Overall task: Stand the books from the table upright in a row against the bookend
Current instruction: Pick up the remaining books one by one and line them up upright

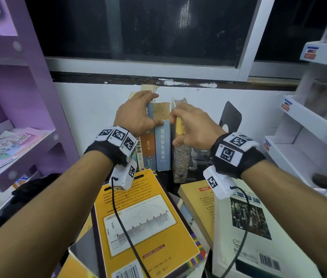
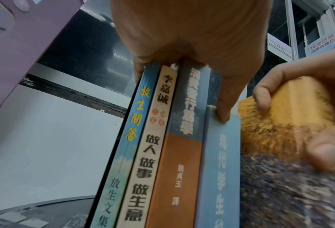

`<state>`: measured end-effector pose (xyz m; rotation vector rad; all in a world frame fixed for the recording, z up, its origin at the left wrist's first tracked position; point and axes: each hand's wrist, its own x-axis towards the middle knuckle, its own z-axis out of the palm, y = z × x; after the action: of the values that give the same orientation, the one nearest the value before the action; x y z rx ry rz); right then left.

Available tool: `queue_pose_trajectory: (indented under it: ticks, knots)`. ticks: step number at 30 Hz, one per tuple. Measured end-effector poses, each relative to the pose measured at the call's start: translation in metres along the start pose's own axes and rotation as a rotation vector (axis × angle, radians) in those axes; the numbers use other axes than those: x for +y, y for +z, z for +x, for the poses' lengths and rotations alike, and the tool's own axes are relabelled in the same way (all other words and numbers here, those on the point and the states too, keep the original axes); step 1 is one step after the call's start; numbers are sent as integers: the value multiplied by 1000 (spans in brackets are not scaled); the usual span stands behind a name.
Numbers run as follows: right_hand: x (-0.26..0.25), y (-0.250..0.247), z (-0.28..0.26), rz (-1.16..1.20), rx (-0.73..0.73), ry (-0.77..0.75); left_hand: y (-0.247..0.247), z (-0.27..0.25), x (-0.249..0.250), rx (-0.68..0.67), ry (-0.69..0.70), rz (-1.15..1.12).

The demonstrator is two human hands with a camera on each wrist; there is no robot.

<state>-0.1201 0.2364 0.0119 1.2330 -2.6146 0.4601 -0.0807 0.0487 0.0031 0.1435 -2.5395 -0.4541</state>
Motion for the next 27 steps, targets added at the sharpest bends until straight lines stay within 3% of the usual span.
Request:
queue_pose_trajectory:
  ticks: [9, 15, 20, 27]
  knots:
    - [7, -4, 13, -315, 63, -11, 2, 1, 0, 3, 0, -5]
    - [10, 1, 17, -95, 29, -80, 2, 0, -1, 2, 2, -3]
    - [8, 8, 21, -181, -42, -191, 1, -1, -3, 12, 1, -11]
    - [14, 8, 22, -176, -64, -185, 2, -1, -3, 13, 5, -8]
